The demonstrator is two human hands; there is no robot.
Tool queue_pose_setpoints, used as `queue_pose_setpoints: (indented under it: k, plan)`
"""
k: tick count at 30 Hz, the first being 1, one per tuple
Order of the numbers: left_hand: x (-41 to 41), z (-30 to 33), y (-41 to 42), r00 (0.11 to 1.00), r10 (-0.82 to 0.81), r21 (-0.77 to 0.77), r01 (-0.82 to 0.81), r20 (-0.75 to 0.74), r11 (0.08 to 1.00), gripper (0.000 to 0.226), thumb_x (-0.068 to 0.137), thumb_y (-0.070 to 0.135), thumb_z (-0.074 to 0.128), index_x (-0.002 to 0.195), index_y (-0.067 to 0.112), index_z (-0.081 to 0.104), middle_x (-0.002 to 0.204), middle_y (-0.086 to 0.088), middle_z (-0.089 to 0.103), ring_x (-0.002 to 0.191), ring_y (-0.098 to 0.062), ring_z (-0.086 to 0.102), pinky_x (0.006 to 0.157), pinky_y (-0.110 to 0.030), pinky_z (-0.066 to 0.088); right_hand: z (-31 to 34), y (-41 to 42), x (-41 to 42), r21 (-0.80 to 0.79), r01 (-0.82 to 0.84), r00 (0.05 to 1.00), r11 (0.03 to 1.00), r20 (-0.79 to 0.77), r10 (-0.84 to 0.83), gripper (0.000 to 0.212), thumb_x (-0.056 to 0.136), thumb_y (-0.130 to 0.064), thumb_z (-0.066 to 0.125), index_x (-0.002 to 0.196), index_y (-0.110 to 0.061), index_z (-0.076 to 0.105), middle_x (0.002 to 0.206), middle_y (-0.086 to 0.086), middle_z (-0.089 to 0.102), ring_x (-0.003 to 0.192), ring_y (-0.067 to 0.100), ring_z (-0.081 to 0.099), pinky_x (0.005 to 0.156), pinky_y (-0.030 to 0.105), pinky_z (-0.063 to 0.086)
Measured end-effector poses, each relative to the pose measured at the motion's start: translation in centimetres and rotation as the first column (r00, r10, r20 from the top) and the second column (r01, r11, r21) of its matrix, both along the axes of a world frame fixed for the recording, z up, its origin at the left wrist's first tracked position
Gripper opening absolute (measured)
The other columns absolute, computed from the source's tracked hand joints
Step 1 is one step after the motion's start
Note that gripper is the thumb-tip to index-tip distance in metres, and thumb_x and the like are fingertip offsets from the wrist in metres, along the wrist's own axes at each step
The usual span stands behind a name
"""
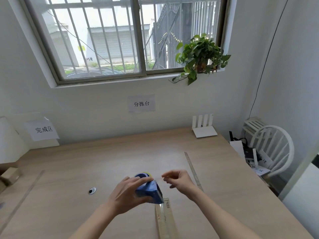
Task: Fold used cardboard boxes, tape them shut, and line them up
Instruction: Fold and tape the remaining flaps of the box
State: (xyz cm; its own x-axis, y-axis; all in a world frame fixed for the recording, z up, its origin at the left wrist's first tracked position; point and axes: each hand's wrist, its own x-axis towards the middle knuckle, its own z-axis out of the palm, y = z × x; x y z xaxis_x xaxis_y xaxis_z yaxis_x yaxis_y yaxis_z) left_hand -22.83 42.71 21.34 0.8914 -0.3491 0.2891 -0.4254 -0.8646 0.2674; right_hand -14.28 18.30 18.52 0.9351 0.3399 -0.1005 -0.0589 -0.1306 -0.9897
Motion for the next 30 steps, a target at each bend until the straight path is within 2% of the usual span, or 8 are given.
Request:
queue_pose_setpoints:
  k: [4,7,12,15,18,22,25,30]
  plan:
    - [0.4,-0.9,0.8,0.994,-0.089,0.138,0.08,0.064,0.987,0.051,0.086,0.074,0.056,0.129,0.049,0.045,0.098,0.023,0.058,0.082,0.0,0.055,0.081,-0.018,0.039,0.6,-0.8,0.0,-0.034,-0.026,0.996,0.999,0.088,0.028,0.02,0.088,-0.008,0.076,0.102,-0.021,0.08,0.081,-0.001,0.076,0.071,0.004,0.063,0.066,0.022,0.052]
    - [0.5,-1.4,0.8,0.992,-0.106,0.163,0.092,0.076,0.982,0.05,0.086,0.073,0.056,0.128,0.047,0.047,0.094,0.022,0.056,0.076,0.0,0.052,0.08,-0.015,0.035,0.9,-1.0,-0.1,-0.082,-0.037,0.992,0.996,0.118,0.046,0.032,0.086,-0.01,0.079,0.115,-0.021,0.073,0.078,-0.004,0.075,0.07,0.003,0.064,0.067,0.02,0.051]
    - [0.7,-2.4,0.7,0.988,-0.126,0.265,0.097,0.095,0.959,0.049,0.087,0.075,0.051,0.128,0.048,0.049,0.09,0.021,0.054,0.073,-0.001,0.049,0.077,-0.017,0.034,1.1,-1.4,-0.4,-0.242,-0.026,0.977,0.97,0.199,0.076,0.01,0.085,-0.015,0.08,0.089,-0.024,0.08,0.083,-0.008,0.078,0.08,0.002,0.071,0.073,0.015,0.052]
    - [0.7,-2.7,0.3,0.99,-0.116,0.314,0.085,0.08,0.946,0.05,0.087,0.075,0.049,0.129,0.047,0.05,0.086,0.019,0.05,0.071,-0.002,0.049,0.069,-0.017,0.033,1.2,-1.1,-0.8,-0.346,-0.018,0.957,0.938,0.267,0.117,0.013,0.085,-0.017,0.078,0.084,-0.03,0.079,0.081,-0.011,0.077,0.076,0.0,0.069,0.072,0.013,0.05]
    - [0.8,-2.5,0.1,0.998,-0.044,0.259,0.029,0.053,0.966,0.052,0.083,0.074,0.046,0.126,0.046,0.05,0.087,0.023,0.058,0.075,0.001,0.057,0.065,-0.015,0.032,1.4,-0.7,-1.0,-0.444,-0.006,0.934,0.896,0.317,0.163,0.015,0.085,-0.021,0.076,0.082,-0.036,0.077,0.079,-0.016,0.076,0.075,-0.001,0.067,0.073,0.017,0.051]
    - [0.2,-2.4,-0.1,1.0,0.027,0.207,-0.025,-0.004,0.978,0.053,0.085,0.08,0.035,0.121,0.046,0.05,0.085,0.026,0.063,0.073,0.004,0.058,0.063,-0.013,0.031,1.5,-0.2,-1.6,-0.514,0.015,0.916,0.857,0.352,0.195,0.007,0.085,-0.026,0.076,0.09,-0.03,0.08,0.082,-0.02,0.075,0.078,-0.003,0.068,0.075,0.021,0.055]
    - [0.2,-3.2,-0.1,1.0,0.009,0.234,-0.006,-0.011,0.972,0.054,0.087,0.081,0.027,0.121,0.046,0.051,0.083,0.024,0.06,0.072,0.002,0.058,0.066,-0.014,0.031,1.6,0.1,-1.9,-0.485,0.037,0.918,0.874,0.362,0.162,0.007,0.085,-0.025,0.076,0.09,-0.029,0.08,0.08,-0.019,0.075,0.077,-0.003,0.068,0.075,0.021,0.055]
    - [0.5,-4.4,0.0,0.987,-0.144,0.375,0.105,0.078,0.921,0.049,0.085,0.074,0.046,0.124,0.044,0.052,0.074,0.016,0.049,0.066,-0.007,0.052,0.073,-0.02,0.034,2.0,0.7,-2.3,-0.367,-0.053,0.947,0.929,0.276,0.163,0.011,0.085,-0.012,0.075,0.093,-0.016,0.081,0.081,-0.006,0.078,0.076,0.001,0.071,0.073,0.012,0.052]
